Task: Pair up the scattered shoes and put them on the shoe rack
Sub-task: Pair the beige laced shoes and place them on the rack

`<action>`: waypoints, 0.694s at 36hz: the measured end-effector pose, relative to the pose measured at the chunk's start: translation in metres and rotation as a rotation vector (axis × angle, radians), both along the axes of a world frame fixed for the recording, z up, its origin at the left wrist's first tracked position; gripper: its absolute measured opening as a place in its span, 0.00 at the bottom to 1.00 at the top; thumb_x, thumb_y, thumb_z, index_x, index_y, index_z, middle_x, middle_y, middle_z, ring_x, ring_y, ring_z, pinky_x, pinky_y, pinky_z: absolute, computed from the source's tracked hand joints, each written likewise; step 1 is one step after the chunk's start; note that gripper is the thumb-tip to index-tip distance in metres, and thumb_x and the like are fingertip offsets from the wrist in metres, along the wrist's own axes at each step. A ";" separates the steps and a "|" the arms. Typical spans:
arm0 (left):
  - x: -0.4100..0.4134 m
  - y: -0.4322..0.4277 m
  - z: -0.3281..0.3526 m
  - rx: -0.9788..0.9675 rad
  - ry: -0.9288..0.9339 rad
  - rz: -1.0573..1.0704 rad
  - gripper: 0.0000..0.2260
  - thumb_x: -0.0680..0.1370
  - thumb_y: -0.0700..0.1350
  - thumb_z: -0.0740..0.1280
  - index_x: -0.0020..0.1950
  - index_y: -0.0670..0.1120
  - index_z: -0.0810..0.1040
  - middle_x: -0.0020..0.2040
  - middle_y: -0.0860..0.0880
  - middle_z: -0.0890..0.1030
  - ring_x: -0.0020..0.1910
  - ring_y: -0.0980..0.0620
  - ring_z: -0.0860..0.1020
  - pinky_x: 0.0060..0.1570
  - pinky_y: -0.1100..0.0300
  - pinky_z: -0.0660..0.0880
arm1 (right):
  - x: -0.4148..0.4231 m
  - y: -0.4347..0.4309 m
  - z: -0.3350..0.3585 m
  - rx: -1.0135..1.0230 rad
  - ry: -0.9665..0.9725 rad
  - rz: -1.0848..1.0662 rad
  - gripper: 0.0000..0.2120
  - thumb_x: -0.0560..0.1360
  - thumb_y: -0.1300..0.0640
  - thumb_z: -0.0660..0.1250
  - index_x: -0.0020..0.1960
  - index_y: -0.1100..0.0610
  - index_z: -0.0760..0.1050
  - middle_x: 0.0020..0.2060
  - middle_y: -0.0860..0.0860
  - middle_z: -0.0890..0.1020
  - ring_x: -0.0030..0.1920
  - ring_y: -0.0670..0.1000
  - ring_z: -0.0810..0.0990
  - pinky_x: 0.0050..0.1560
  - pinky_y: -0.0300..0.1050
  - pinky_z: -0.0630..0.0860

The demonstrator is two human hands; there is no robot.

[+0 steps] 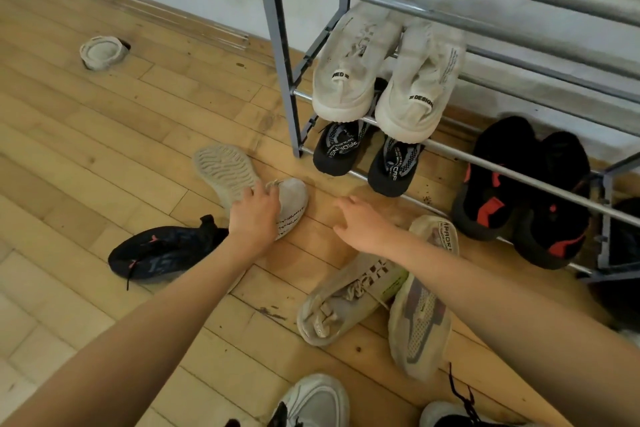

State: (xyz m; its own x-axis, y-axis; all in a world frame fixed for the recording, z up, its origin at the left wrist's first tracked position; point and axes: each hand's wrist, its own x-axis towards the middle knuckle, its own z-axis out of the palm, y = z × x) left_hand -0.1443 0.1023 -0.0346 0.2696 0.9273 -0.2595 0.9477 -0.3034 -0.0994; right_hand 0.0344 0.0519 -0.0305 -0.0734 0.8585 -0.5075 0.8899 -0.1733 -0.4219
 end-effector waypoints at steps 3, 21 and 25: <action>-0.002 -0.002 0.016 0.051 -0.100 -0.026 0.21 0.74 0.43 0.67 0.65 0.43 0.68 0.60 0.45 0.74 0.57 0.44 0.72 0.39 0.54 0.71 | -0.002 -0.001 0.002 -0.020 0.088 -0.064 0.24 0.79 0.54 0.60 0.74 0.56 0.60 0.71 0.55 0.67 0.70 0.56 0.66 0.68 0.51 0.67; 0.066 -0.100 0.025 0.136 -0.670 -0.672 0.15 0.69 0.49 0.74 0.55 0.47 0.81 0.54 0.51 0.83 0.50 0.53 0.83 0.42 0.61 0.80 | 0.061 -0.030 0.040 -0.434 0.857 -0.807 0.15 0.73 0.61 0.70 0.60 0.57 0.74 0.51 0.53 0.79 0.51 0.51 0.78 0.52 0.46 0.76; 0.055 -0.106 0.015 0.049 -0.765 -0.645 0.10 0.76 0.51 0.66 0.52 0.48 0.81 0.50 0.53 0.83 0.44 0.55 0.81 0.39 0.60 0.79 | 0.082 -0.056 0.048 -0.061 0.388 -0.564 0.26 0.68 0.57 0.75 0.65 0.51 0.72 0.63 0.47 0.74 0.62 0.47 0.71 0.61 0.42 0.68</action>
State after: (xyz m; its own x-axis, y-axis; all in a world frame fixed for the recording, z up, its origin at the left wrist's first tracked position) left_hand -0.0895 -0.0034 -0.0197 0.8032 0.5501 0.2287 0.4178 -0.7938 0.4420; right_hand 0.1166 -0.0038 0.0176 0.1898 0.7894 -0.5838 0.4433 -0.5995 -0.6664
